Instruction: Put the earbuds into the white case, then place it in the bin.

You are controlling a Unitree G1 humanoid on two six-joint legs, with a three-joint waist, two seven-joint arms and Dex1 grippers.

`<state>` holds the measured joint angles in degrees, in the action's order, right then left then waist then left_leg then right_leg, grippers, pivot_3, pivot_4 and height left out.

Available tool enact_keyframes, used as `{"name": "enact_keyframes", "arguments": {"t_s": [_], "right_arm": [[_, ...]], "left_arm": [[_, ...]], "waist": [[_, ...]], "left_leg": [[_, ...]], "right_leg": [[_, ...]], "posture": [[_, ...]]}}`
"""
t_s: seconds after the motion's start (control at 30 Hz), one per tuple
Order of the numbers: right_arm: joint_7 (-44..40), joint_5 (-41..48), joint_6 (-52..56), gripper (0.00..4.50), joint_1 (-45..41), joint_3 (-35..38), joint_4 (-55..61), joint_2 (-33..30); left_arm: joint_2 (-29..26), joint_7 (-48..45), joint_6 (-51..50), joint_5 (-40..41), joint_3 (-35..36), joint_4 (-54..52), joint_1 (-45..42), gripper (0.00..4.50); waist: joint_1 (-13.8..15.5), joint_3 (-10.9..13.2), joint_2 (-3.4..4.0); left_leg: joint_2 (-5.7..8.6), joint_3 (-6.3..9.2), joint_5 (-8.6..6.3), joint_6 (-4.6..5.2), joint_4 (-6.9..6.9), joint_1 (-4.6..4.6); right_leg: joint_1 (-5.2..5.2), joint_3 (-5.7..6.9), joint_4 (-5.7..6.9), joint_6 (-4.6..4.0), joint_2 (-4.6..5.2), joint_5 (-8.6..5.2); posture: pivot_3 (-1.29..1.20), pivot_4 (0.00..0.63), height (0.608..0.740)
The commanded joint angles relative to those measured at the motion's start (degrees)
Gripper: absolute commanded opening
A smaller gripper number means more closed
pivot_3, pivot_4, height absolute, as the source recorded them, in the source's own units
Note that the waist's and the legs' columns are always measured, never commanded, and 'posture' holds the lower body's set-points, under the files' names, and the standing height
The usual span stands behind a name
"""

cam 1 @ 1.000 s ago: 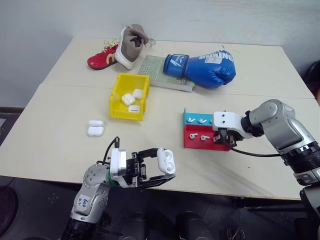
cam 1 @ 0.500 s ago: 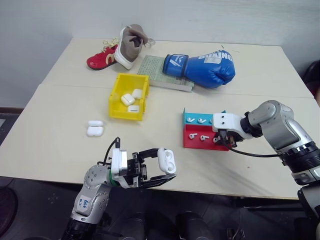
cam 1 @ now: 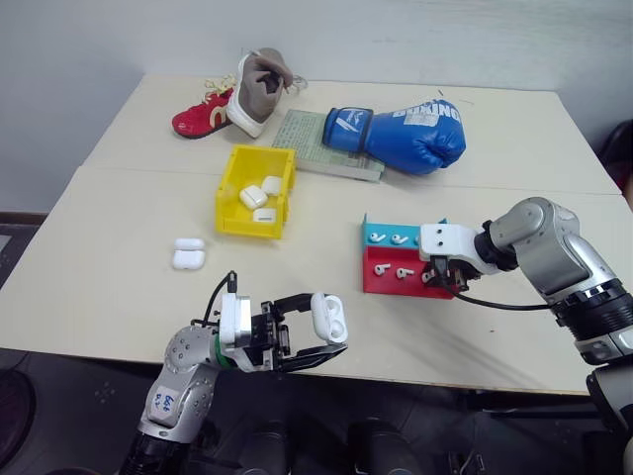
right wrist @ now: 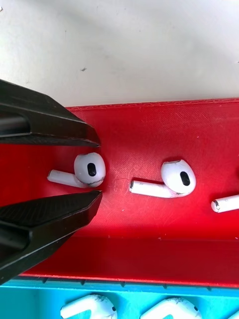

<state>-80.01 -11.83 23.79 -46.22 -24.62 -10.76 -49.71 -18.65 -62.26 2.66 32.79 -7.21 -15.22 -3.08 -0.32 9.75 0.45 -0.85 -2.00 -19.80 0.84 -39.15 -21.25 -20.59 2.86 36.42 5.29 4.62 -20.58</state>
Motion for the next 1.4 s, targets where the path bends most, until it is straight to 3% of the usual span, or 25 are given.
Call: {"name": "enact_keyframes", "arguments": {"t_s": [0.03, 0.1, 0.37, 0.57, 0.67, 0.73, 0.8, 0.9, 1.07, 1.4], "right_arm": [[-0.54, -0.75, -0.31, 0.97, -0.53, -0.17, -0.67, 0.11], [-0.53, -0.86, -0.42, 0.45, -0.53, -0.18, -0.82, 0.17], [0.04, 0.97, -0.21, 0.44, -1.51, 2.12, -0.36, 0.76], [-5.21, 21.55, 3.02, 0.44, 1.94, 19.06, 7.58, -0.12], [-7.03, 36.64, 6.35, 0.44, 6.11, 30.06, 13.13, 2.69], [-2.96, 44.32, 9.16, 0.44, 8.67, 35.49, 17.87, 6.25], [4.91, 53.45, 7.99, 0.44, 10.92, 40.69, 24.61, 14.93], [12.53, 58.97, 8.11, 0.44, 15.0, 39.97, 33.84, 22.62], [16.96, 57.62, 0.16, 0.44, 18.11, 33.85, 39.11, 31.58], [16.87, 54.38, -8.7, 0.44, 18.63, 27.09, 35.78, 34.26]], "left_arm": [[-0.3, -0.1, 0.96, 0.33, 0.59, -2.02, -0.55, 2.78], [-0.44, -0.14, 0.99, 0.41, 0.73, -2.0, -0.7, 2.78], [-0.48, -0.7, 0.19, 1.73, 1.24, -1.96, -1.83, 2.78], [-1.66, 0.39, -8.21, 7.52, 2.05, -2.67, -5.16, 2.78], [-0.97, 0.39, -10.54, 9.82, 2.71, -2.34, -8.13, 2.78], [0.24, -0.15, -10.46, 10.94, 3.3, -1.64, -9.76, 2.78], [1.59, -1.16, -10.06, 11.65, 3.79, -0.13, -11.93, 2.78], [3.11, -3.07, -11.09, 13.47, 4.08, 1.5, -14.52, 2.78], [3.65, -4.7, -14.54, 15.76, 4.28, 2.1, -17.25, 2.78], [3.49, -4.77, -18.19, 17.11, 5.5, 0.66, -18.41, 2.78]], "waist": [[0.0, 0.0, 0.0], [-0.01, 0.0, 0.0], [-0.05, 0.0, 0.0], [0.13, 0.08, 0.03], [0.36, 0.11, -0.01], [0.28, 0.18, -0.13], [0.21, 0.18, -0.14], [0.0, 0.22, -0.17], [0.04, 0.22, -0.16], [0.04, 0.22, -0.16]], "left_leg": [[0.0, 0.0, 0.0, 0.0, 0.0, 0.0], [0.0, 0.0, 0.0, 0.0, 0.0, 0.01], [0.0, 0.0, 0.0, 0.0, 0.0, 0.02], [0.0, 0.03, 0.0, 0.0, 0.03, -0.05], [0.0, 0.2, -0.01, 0.01, 0.05, -0.05], [0.01, 0.23, -0.02, 0.02, 0.05, -0.06], [0.01, 0.22, -0.02, 0.02, 0.04, -0.08], [-0.03, 0.19, 0.04, -0.1, 0.1, -0.08], [0.0, 0.2, 0.06, -0.13, 0.1, -0.07], [0.03, 0.23, 0.04, -0.08, 0.11, -0.06]], "right_leg": [[0.0, 0.0, 0.0, 0.0, 0.0, 0.0], [0.01, 0.0, -0.01, 0.0, 0.0, 0.0], [0.01, 0.0, -0.01, 0.0, 0.0, 0.0], [-0.02, 0.03, 0.0, 0.0, -0.01, 0.0], [0.06, 0.15, 0.0, 0.01, 0.0, 0.0], [0.14, 0.17, 0.03, 0.03, 0.0, 0.02], [0.15, 0.18, 0.02, 0.07, -0.01, 0.04], [0.06, 0.18, 0.07, 0.07, -0.09, 0.04], [0.03, 0.15, 0.15, 0.07, -0.11, 0.04], [0.04, 0.14, 0.12, 0.07, -0.1, 0.04]], "posture": [[0.0, 0.15, 0.74], [0.0, 0.15, 0.74], [0.0, 0.15, 0.74], [0.0, 0.15, 0.74], [0.0, 0.15, 0.74], [0.0, 0.15, 0.74], [0.0, 0.15, 0.74], [0.0, 0.15, 0.74], [0.0, 0.15, 0.74], [0.0, 0.15, 0.74]]}}
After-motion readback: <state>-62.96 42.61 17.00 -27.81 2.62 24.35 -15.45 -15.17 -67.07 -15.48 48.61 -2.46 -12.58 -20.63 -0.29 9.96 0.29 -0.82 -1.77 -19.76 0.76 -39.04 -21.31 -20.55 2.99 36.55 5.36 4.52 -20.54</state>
